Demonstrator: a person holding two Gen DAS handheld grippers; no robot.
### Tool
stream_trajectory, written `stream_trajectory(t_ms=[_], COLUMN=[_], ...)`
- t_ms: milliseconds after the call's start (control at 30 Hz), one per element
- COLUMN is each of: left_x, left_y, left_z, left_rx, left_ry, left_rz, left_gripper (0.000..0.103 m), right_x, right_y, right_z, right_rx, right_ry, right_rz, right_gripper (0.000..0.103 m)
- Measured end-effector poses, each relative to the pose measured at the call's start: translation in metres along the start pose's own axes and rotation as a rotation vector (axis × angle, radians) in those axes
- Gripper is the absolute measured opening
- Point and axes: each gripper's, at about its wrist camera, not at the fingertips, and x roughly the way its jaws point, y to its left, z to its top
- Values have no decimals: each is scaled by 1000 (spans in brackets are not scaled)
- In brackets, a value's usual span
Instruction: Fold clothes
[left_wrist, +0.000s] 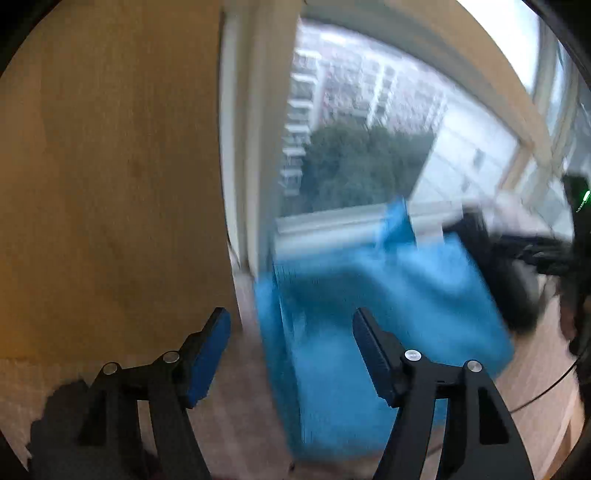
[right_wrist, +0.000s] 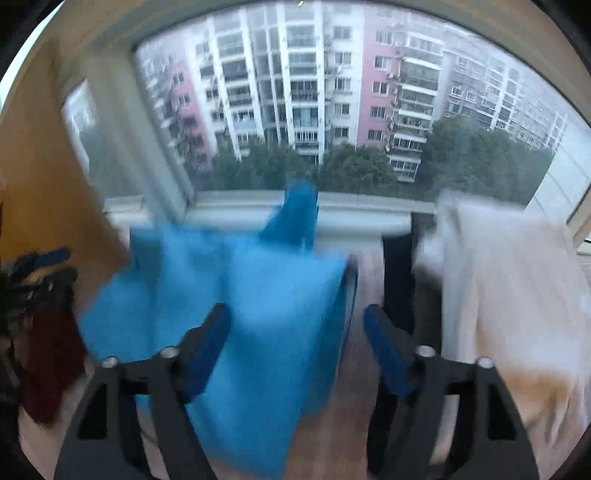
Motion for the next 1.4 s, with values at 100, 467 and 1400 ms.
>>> stream_trajectory(t_ms=[100,467,1400], left_x=[12,44,-135], left_y=[12,-8,-68], left_z=[-37,-57,-267], left_rx=[-41,147,-42], left_ry=[67,134,429], left_rz=[-94,-190,-314], left_gripper=[66,72,37], right_x=[6,46,-90], right_y=[10,24,52], right_z=[-55,-88,-238], right_rx=[-44,-224,-215], right_ry=[71,34,467], right_rz=[71,139,317], right_gripper=[75,75,30])
